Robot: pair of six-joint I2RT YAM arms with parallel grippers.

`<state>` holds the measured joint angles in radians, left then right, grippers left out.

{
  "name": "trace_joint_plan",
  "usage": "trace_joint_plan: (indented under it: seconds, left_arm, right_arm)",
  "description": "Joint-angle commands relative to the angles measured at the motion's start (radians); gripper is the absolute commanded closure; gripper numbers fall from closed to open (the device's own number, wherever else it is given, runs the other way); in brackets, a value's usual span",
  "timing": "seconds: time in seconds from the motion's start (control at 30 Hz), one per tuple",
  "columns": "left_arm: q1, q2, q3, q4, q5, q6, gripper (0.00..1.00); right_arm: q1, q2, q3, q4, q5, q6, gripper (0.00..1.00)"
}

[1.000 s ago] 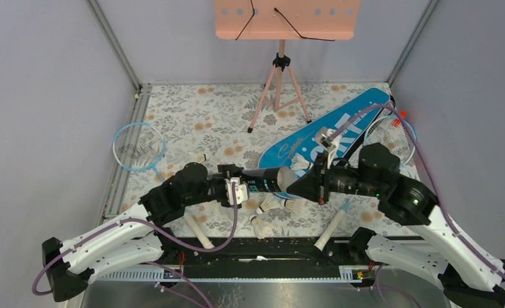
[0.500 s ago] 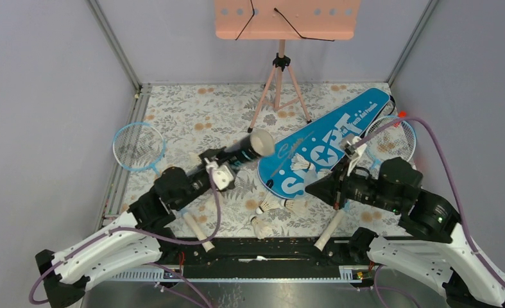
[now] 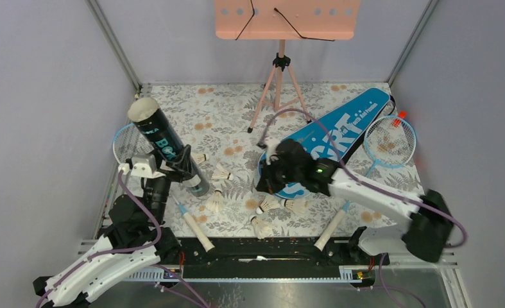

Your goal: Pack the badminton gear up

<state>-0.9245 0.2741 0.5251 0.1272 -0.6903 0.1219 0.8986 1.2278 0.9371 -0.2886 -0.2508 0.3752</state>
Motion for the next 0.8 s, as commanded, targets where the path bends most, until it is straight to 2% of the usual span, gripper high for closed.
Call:
trace_joint_plan:
  seconds: [0.0, 0.17, 0.3, 0.47, 0.6, 0.7, 0.77]
  left_arm:
    - [0.001, -0.038, 0.030, -0.029, -0.140, -0.104, 0.76]
    - [0.002, -0.028, 0.070, -0.116, -0.271, -0.144, 0.76]
    - [0.002, 0.009, 0.072, -0.146, -0.293, -0.146, 0.78]
    - [0.002, 0.069, 0.102, -0.191, -0.292, -0.148, 0.78]
    - [0.001, 0.075, 0.109, -0.196, -0.292, -0.155, 0.78]
    - [0.002, 0.060, 0.110, -0.203, -0.288, -0.159, 0.78]
    - [0.002, 0.048, 0.109, -0.203, -0.272, -0.158, 0.78]
  right_arm:
    - [0.060, 0.253, 0.128, 0.204, -0.034, -0.051, 1.00]
    - [0.177, 0.493, 0.234, 0.137, 0.224, -0.131, 0.98]
    - [0.223, 0.563, 0.239, 0.142, 0.298, -0.149, 0.93]
    - [0.253, 0.523, 0.205, 0.175, 0.366, -0.205, 0.70]
    - [0.265, 0.482, 0.160, 0.262, 0.323, -0.260, 0.54]
    - [0.285, 0.516, 0.171, 0.323, 0.288, -0.332, 0.38]
    - [0.304, 0.550, 0.194, 0.351, 0.292, -0.369, 0.33]
